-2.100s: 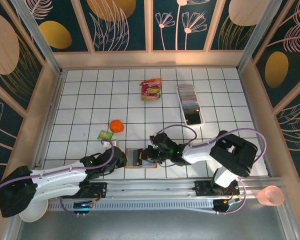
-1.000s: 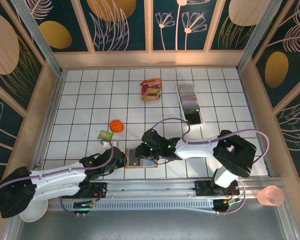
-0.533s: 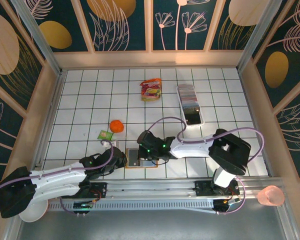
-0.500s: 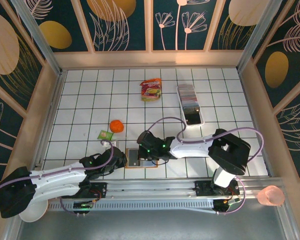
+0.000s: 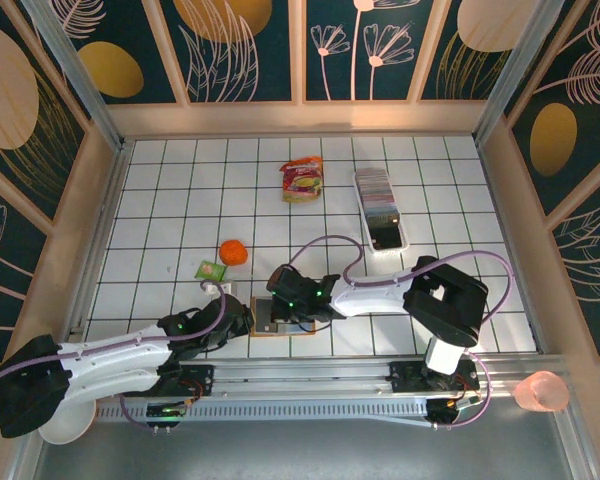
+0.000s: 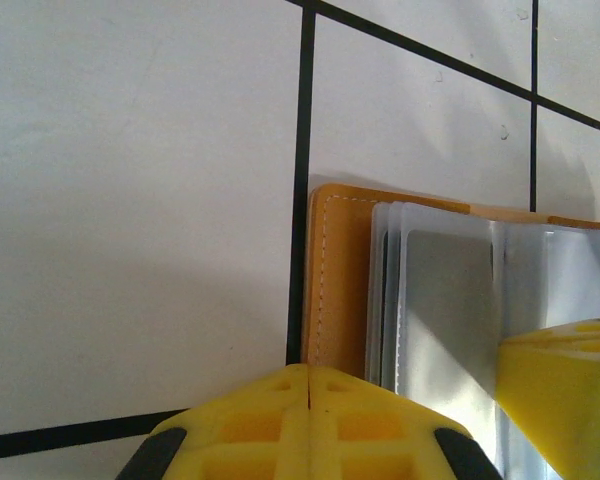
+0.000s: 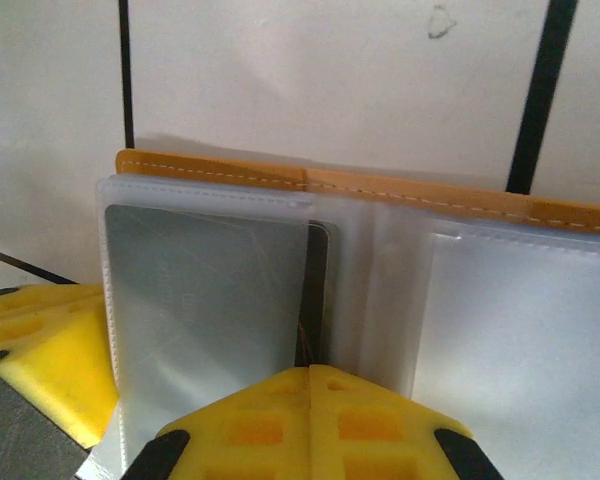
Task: Put the credit cards into the card holder
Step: Insert the credit card into the card slot, then flip over the card slot in the card holder.
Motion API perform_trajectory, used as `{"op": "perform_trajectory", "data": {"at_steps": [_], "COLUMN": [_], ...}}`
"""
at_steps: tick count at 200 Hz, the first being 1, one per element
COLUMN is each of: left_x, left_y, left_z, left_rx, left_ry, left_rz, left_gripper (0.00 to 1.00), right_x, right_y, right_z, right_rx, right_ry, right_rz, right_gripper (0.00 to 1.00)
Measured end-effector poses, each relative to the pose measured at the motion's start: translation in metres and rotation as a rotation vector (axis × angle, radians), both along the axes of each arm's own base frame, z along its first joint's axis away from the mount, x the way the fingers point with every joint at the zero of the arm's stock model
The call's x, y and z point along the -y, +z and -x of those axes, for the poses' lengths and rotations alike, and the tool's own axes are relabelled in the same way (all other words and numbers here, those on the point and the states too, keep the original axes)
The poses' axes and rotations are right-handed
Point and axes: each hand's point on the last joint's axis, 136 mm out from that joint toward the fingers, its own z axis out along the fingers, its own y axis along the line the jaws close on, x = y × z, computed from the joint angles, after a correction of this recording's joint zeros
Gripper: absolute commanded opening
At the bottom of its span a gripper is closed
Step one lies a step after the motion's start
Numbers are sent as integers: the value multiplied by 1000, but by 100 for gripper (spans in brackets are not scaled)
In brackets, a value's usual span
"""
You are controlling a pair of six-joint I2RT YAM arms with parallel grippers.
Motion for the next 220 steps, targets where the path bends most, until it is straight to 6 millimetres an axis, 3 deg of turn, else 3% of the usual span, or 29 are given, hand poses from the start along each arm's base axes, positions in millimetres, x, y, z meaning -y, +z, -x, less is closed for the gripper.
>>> {"op": "perform_trajectory", "data": {"at_steps": [51, 66, 77, 96, 109, 150, 186, 220], "left_x": [0, 0, 0, -1, -1, -1, -1, -1], "left_y": [0, 1, 1, 1, 1, 1, 0, 0], "left_z": [0, 0, 1, 2, 2, 2, 2, 2], "left_rx": [1, 2, 2, 2, 1, 0, -1, -2], "left_ry": [0, -1, -2, -4, -5, -5, -5, -5], "left_rz": [2, 6, 9, 12, 11, 10, 8, 8], "left_gripper": [2, 4, 6, 8, 9, 11, 11, 11], "right_x": [-4, 1, 5, 13, 20, 42, 48, 49], "right_y": [12, 27, 42, 66, 72, 41, 21, 13], "right_z": [-2, -6, -10, -13, -14, -7, -4, -3], "right_rx": [54, 90, 120, 162, 173, 131, 104, 87], "right_ry": [10, -6, -22, -49, -64, -78, -84, -84], "right_rz": [-7, -10, -28, -56, -54, 41, 104, 125], "right_gripper": [0, 0, 9, 11, 14, 20, 26, 30]}}
